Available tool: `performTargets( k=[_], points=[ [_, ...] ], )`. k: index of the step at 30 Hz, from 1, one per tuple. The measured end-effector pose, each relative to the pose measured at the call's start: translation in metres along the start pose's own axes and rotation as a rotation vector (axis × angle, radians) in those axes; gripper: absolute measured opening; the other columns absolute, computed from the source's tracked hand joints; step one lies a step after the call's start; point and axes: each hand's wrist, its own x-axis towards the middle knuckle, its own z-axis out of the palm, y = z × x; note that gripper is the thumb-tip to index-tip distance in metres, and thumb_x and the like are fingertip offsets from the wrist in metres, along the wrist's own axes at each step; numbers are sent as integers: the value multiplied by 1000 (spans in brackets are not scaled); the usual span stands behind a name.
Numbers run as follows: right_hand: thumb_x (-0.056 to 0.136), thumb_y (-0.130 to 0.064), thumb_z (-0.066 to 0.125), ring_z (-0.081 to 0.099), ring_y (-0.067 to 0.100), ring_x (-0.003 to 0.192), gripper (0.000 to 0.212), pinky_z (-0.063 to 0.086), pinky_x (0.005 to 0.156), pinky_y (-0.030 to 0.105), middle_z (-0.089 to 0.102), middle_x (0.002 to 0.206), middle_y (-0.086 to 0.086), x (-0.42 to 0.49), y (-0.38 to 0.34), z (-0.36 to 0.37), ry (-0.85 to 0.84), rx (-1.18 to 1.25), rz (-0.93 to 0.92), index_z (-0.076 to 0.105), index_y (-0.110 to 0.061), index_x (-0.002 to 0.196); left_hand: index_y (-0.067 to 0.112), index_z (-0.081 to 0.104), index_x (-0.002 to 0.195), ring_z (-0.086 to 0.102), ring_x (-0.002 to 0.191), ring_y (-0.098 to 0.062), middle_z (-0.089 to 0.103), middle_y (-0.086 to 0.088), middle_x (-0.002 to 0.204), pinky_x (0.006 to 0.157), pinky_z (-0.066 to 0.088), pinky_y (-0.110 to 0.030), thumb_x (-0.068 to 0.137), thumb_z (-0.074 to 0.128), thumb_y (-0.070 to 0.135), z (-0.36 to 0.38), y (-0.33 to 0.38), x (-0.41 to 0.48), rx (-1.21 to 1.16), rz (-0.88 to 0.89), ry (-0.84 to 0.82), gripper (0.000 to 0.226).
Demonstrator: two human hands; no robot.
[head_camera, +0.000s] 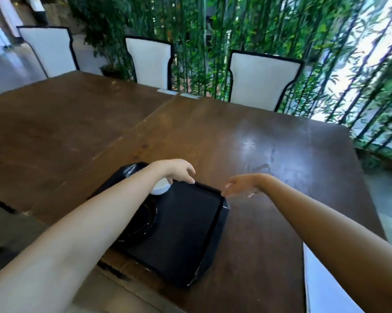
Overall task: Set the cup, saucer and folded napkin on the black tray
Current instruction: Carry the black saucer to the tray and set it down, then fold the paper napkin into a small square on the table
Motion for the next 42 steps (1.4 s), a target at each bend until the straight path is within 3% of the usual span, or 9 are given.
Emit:
performTargets(
  k=[4, 11, 22, 27, 29, 32, 37, 40, 42],
  points=[
    [89, -41, 56, 39, 26, 133, 55, 43, 104, 45, 34, 149, 1, -30, 50, -10, 53, 56, 59, 40, -23, 138, 22, 44, 134, 53, 113, -21, 46, 0, 139, 84, 55, -33, 89, 56, 34, 11, 63, 22, 88, 95, -29, 48],
    [88, -36, 58, 46, 24, 128, 50, 45, 103, 42, 44, 143, 1, -87, 146, -11, 55, 143, 156, 45, -23, 134, 24, 44, 135, 52, 92, -18, 44, 1, 139, 76, 52, -29, 88, 57, 35, 44, 170, 54, 206, 240, -101, 50],
    [88, -35, 59, 51, 21, 121, 49, 50, 96, 37, 54, 135, 2, -147, 276, 16, 104, 171, 312, 48, -19, 133, 21, 46, 134, 54, 114, -26, 47, -3, 139, 82, 56, -33, 88, 59, 33, 132, 291, 93, 290, 360, -206, 49],
    [90, -33, 56, 48, 26, 126, 54, 42, 105, 38, 48, 141, 9, -152, 320, 36, 140, 72, 334, 42, -11, 137, 20, 39, 139, 49, 122, -26, 43, -4, 144, 95, 50, -35, 91, 55, 31, 173, 316, 107, 373, 336, -255, 52],
    [91, -31, 55, 43, 28, 130, 54, 37, 107, 37, 45, 143, 11, -152, 337, 45, 195, 16, 340, 39, -10, 139, 17, 34, 142, 43, 129, -27, 39, -6, 147, 101, 42, -35, 92, 53, 30, 185, 323, 109, 428, 336, -246, 55],
    [92, -29, 52, 41, 33, 129, 55, 37, 105, 41, 42, 141, 14, -149, 359, 59, 256, -29, 354, 34, -12, 141, 11, 35, 140, 45, 125, -30, 44, -11, 142, 94, 42, -36, 92, 49, 25, 201, 330, 103, 472, 306, -192, 52],
    [92, -27, 53, 38, 34, 128, 53, 37, 103, 41, 40, 139, 13, -141, 382, 81, 381, -70, 330, 35, -10, 139, 10, 46, 120, 46, 110, -30, 49, -12, 122, 87, 38, -38, 87, 45, 13, 253, 337, 74, 589, 301, 173, 33],
    [90, -26, 56, 41, 34, 122, 49, 42, 97, 42, 42, 133, 12, -136, 388, 90, 483, -149, 310, 42, -10, 134, 10, 35, 133, 39, 119, -34, 41, -14, 134, 95, 33, -42, 94, 39, 29, 301, 340, 60, 486, 337, 170, 43],
    [88, -24, 58, 44, 33, 118, 43, 45, 93, 44, 45, 127, 12, -132, 389, 93, 542, -184, 297, 46, -9, 127, 12, 15, 146, 21, 136, -40, 20, -15, 152, 109, 22, -49, 97, 33, 42, 322, 339, 59, 434, 268, 103, 60]
  ],
)
